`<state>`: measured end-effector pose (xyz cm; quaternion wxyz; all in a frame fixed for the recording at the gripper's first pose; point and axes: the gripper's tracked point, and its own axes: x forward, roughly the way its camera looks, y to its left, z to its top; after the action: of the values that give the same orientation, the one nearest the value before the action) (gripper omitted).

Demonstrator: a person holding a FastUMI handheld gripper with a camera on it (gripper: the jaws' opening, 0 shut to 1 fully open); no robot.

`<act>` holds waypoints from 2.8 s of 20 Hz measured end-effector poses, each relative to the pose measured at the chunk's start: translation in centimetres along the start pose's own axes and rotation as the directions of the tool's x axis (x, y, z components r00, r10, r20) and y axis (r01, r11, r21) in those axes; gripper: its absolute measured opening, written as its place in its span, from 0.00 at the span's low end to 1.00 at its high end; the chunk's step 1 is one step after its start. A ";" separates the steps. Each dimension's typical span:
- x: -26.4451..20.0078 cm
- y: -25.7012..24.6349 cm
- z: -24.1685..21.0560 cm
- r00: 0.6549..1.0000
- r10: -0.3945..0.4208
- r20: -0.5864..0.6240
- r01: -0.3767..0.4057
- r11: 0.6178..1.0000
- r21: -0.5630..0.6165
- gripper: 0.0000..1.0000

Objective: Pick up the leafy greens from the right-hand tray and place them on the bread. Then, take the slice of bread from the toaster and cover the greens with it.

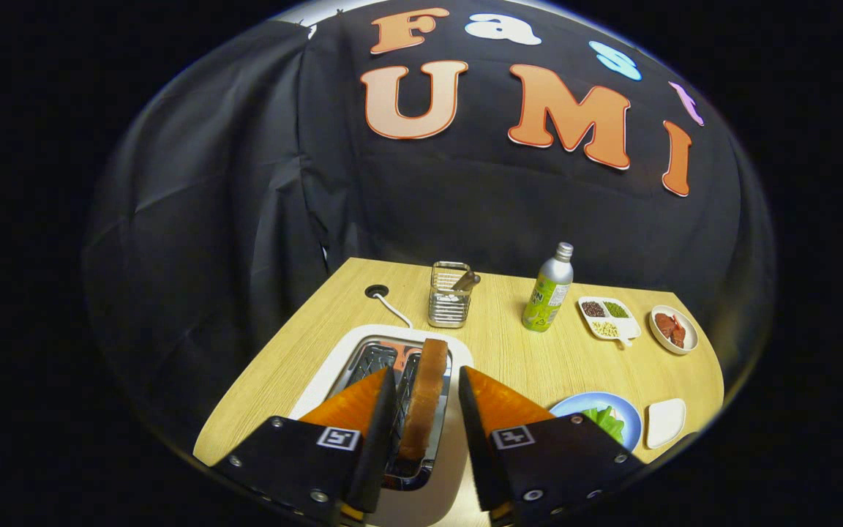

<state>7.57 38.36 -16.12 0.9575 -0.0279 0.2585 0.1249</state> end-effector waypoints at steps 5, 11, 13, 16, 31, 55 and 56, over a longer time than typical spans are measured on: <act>-0.6 0.8 0.5 1.000 0.022 0.011 -0.022 0.999 0.025 0.10; -2.1 0.5 3.4 0.999 0.025 0.041 -0.027 0.999 0.037 0.07; -2.7 0.2 5.1 0.997 0.018 0.069 -0.023 0.997 0.070 0.07; -3.8 -0.3 7.3 0.995 0.019 0.097 -0.029 0.994 0.101 0.07; -7.7 -10.1 11.8 0.977 -0.075 0.201 0.044 0.987 0.156 0.07; -5.0 -18.0 -3.4 1.000 -0.005 0.010 0.003 0.982 0.188 0.07; -4.6 -18.1 -4.2 1.000 0.005 0.000 -0.005 0.980 0.197 0.06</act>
<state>6.23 19.29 -17.66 0.9552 0.0674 0.2699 0.1012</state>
